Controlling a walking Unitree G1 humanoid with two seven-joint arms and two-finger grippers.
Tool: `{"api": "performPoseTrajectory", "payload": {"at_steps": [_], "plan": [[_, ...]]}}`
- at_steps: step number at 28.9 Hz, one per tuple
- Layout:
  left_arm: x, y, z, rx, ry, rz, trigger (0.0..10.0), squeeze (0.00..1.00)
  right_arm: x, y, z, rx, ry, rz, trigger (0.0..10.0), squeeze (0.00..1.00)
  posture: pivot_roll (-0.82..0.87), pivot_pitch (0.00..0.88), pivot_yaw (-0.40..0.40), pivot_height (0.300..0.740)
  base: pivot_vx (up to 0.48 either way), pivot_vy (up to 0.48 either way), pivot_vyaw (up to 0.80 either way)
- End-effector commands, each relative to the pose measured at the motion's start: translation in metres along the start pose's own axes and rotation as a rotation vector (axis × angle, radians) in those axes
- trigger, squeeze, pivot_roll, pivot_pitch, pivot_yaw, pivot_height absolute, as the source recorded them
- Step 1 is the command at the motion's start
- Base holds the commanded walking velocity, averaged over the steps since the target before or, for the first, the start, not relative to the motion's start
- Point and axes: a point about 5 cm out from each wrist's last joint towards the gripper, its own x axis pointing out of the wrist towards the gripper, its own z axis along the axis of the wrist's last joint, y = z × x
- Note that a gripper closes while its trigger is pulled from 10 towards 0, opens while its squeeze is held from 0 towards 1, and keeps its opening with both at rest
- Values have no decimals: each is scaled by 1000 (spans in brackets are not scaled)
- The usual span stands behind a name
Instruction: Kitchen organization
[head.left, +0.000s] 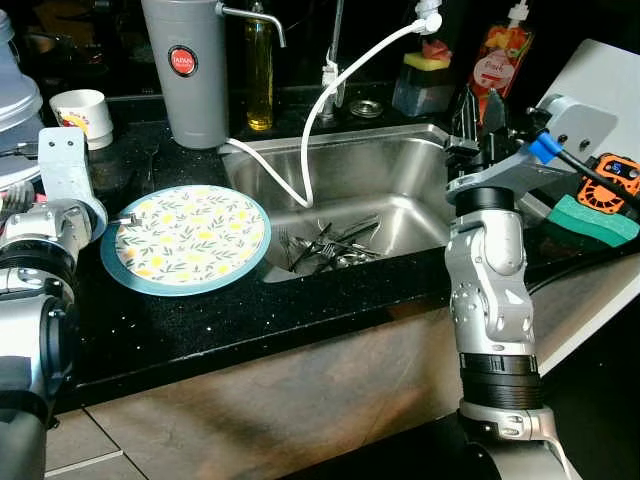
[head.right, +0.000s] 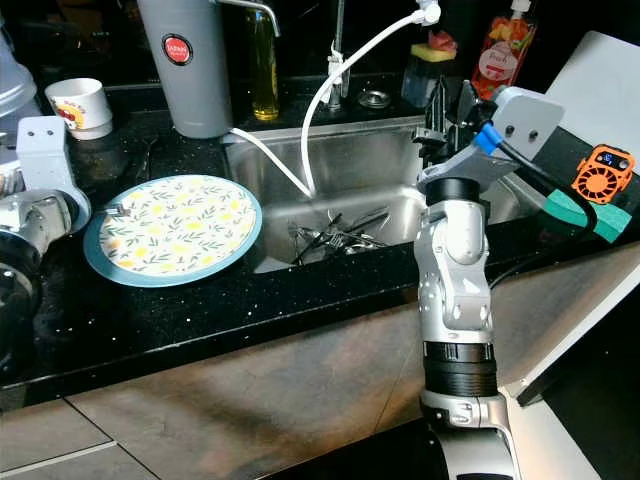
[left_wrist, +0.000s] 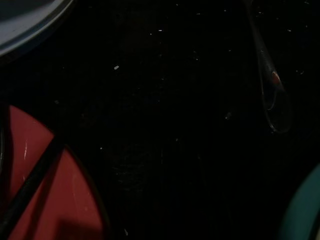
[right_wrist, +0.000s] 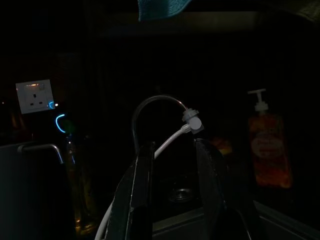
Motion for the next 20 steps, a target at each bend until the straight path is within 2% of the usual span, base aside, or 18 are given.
{"api": "performPoseTrajectory", "payload": {"at_steps": [1,7,11,13,15,16,17,20], "plan": [[1,11,-24,-8,104,24,0,0,-1,-2,3,-3,-7,-3,10000,0,173,50,-37,740,0,0,0],[1,14,-25,-32,97,49,0,0,0,-2,3,-2,-8,-2,10000,0,171,49,-37,740,0,0,0],[0,17,-16,-30,42,85,0,0,0,-2,4,-3,-8,0,10000,0,171,49,-37,740,0,0,0],[-2,18,5,-18,-68,128,0,0,1,-1,4,-3,-9,2,10000,0,171,49,-37,740,0,0,0],[-3,19,11,-2,-99,143,0,0,1,-1,4,-3,-9,2,10000,0,171,49,-37,740,0,0,0],[-5,18,20,-5,-139,147,3333,0,1,-1,4,-2,-10,3,10000,0,167,41,-46,740,0,0,0],[-7,17,29,-5,-179,154,10000,0,1,-1,4,-2,-10,4,10000,0,167,41,-46,740,0,0,0],[-13,15,55,-2,-278,170,10000,0,2,0,4,0,-11,7,10000,0,167,41,-46,740,0,0,0]]}}
